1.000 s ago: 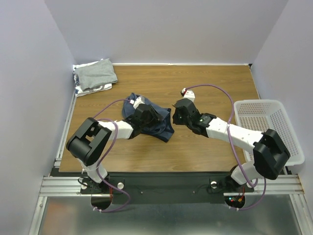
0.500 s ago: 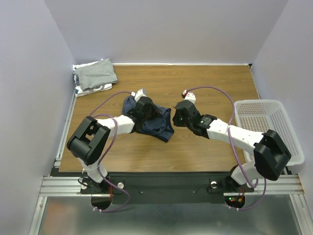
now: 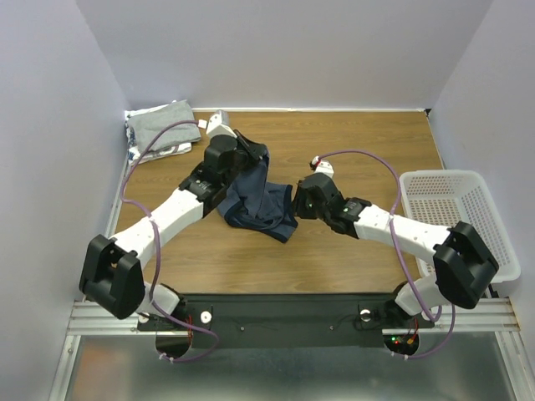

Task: Fold and stack the tank tops
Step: Flatten the tank top out

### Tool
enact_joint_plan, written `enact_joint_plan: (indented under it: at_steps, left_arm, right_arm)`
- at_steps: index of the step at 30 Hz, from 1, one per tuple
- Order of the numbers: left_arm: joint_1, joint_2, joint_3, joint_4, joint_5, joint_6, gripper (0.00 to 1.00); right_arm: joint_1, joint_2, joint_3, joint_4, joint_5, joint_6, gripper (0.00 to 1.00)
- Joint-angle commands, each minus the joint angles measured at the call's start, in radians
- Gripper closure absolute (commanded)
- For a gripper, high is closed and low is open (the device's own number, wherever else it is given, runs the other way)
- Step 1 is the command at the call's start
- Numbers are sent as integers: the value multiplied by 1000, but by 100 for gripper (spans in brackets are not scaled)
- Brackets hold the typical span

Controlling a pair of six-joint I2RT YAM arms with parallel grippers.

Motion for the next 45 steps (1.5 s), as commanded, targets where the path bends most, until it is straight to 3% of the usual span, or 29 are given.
enact_joint_plan:
  at_steps: [1, 15, 27, 45]
  left_arm:
    - [14, -79, 84, -37, -19, 62, 100]
    - [53, -247, 150, -120, -53, 90, 100]
    - [75, -306, 208, -171, -54, 102, 100]
    - [109, -326, 261, -201, -42, 114, 100]
  right_arm:
    - [-5, -24, -19, 90, -60, 12, 63]
    - [-2, 122, 26, 181, -120, 29, 61]
    - [-5, 165, 71, 185, -63, 28, 61]
    - [-3, 286, 99, 187, -127, 81, 57]
